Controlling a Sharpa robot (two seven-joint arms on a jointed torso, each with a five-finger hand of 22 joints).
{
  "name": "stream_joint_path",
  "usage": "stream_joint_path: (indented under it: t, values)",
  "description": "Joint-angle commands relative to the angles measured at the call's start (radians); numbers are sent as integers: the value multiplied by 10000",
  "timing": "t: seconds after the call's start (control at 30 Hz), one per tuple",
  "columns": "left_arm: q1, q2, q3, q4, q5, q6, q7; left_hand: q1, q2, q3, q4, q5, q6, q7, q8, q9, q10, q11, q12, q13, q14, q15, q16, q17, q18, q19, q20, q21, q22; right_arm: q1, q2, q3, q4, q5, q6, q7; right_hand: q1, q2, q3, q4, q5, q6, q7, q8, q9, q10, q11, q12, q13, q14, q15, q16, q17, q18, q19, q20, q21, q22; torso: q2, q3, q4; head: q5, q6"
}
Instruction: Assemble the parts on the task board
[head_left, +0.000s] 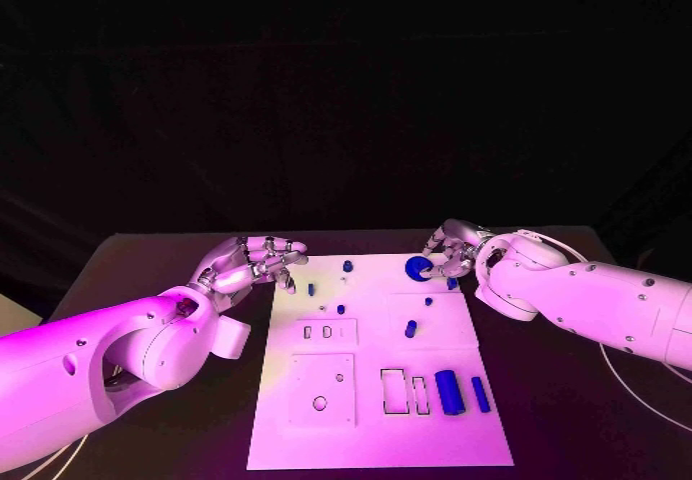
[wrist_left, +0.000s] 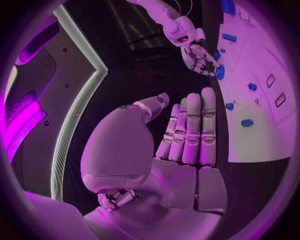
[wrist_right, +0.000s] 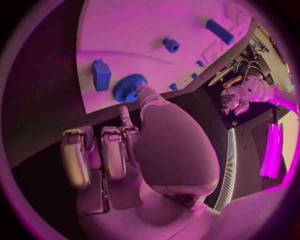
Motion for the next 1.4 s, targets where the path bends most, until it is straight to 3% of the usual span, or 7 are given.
stream_joint_path:
  t: [0.03, 0.57, 0.8, 1.13, 1.23, 1.4]
  values:
    - [20, 9, 8, 11, -19, 195, 39, 37, 39, 30, -30, 28, -79, -13, 9, 16, -68, 17, 61, 9, -82, -12, 32, -17, 128, -89, 10, 61, 9, -15, 63, -2, -44, 39, 193, -56, -34, 66, -27, 5, 40, 35, -12, 69, 18, 549, 51, 68, 2083, 996, 56, 68, 2301, -63, 1047, 52, 35, 2631, 5, 12, -29, 15, -17]
    - [20, 31, 8, -19, -30, 226, 16, 39, 52, 42, -39, 28, -76, -15, 12, 24, -70, 14, 67, 14, -92, -14, 31, -24, 131, -111, 12, 81, 23, -70, 218, -20, -148, 47, 98, -42, 90, 353, 292, -47, 117, 489, -120, 339, 102, 667, -38, 193, 2225, 998, -18, 81, 2327, -63, 1047, 6, 35, 2631, 0, 23, -21, 20, -83]
    - [20, 36, 8, -23, -34, 244, 4, 41, 54, 43, -40, 28, -75, -15, 12, 24, -70, 14, 68, 14, -92, -14, 31, -25, 131, -113, 12, 83, 25, -92, 248, -35, -151, -272, -134, -111, 569, 531, 1031, -236, 61, 1118, -416, 700, 242, 786, -296, 302, 2348, 1004, -289, 93, 2357, -63, 1047, -230, 35, 2631, 0, 27, -24, 15, -82]
    - [20, 30, 8, -25, -38, 253, -7, 54, 75, 62, -56, 29, -73, -18, 15, 32, -71, 11, 74, 20, -100, -17, 31, -32, 133, -135, 12, 107, 41, -125, 222, -52, 137, -1381, -902, -139, 725, 379, 1562, -444, 235, 1283, -492, 852, 322, 826, -383, 337, 2391, 1010, -378, 103, 2387, -63, 1047, -340, 35, 2631, -7, 18, -25, -2, -53]
    - [20, 35, 8, -27, -39, 256, -9, 54, 75, 62, -56, 29, -73, -18, 15, 32, -71, 11, 74, 20, -100, -17, 31, -32, 133, -135, 12, 107, 41, -132, 170, -53, 398, -1524, -1172, -90, 449, 175, 1675, -348, 534, 1259, -488, 874, 342, 838, -381, 345, 2403, 1008, -366, 98, 2374, -63, 1047, -338, 35, 2631, -4, 20, -12, 2, -37]
    - [20, 38, 8, -33, -40, 254, -23, 58, 84, 69, -59, 28, -72, -18, 16, 35, -72, 11, 76, 22, -101, -18, 31, -35, 134, -141, 12, 115, 46, -132, 58, -50, 1112, -1771, -1593, -38, 280, 69, 1714, -282, 641, 1242, -481, 886, 355, 853, -378, 358, 2418, 1009, -358, 99, 2377, -63, 1047, -334, 35, 2631, -15, 18, -14, 1, -28]
